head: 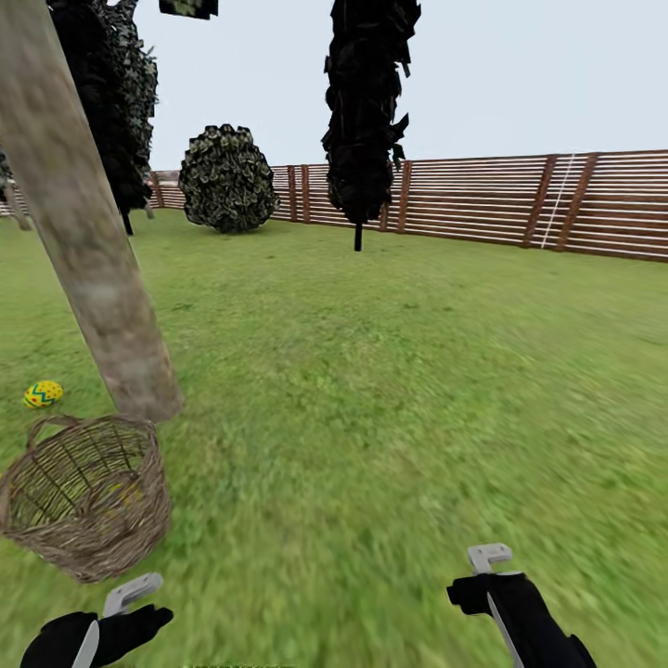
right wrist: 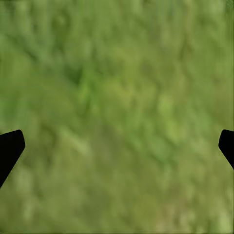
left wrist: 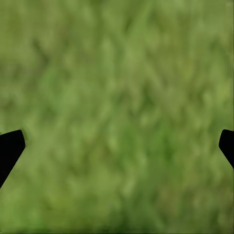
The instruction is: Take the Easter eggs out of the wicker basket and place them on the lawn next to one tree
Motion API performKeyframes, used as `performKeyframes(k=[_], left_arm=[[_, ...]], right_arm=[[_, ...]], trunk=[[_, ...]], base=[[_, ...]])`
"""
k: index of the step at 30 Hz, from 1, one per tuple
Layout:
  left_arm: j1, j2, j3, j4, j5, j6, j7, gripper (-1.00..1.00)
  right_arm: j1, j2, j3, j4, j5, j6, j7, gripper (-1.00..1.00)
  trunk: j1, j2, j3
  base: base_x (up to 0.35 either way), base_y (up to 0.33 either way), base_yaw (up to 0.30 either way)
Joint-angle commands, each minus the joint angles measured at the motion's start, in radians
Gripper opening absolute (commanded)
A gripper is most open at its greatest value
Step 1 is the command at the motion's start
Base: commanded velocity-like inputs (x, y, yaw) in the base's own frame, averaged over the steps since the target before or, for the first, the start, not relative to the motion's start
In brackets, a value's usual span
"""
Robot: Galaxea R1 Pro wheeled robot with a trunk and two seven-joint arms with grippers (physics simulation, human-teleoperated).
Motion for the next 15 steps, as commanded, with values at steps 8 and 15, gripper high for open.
performKeyframes(k=[8,15], left_arm=[[-0.001,0.000,0.002,-0.001,0.004,0.006,-0.002,1.00],[-0.001,0.000,0.002,0.002,0.005,0.005,-0.001,1.00]], right_arm=[[0.000,0.000,-0.003,-0.002,0.011,0.004,0.009,1.00],[0.000,0.000,-0.003,0.000,0.009,0.004,0.009,1.00]], trunk=[[0.000,0.000,-0.001],[0.000,0.000,-0.001]], base=[[0.000,0.000,0.257],[0.000,0.000,0.257]])
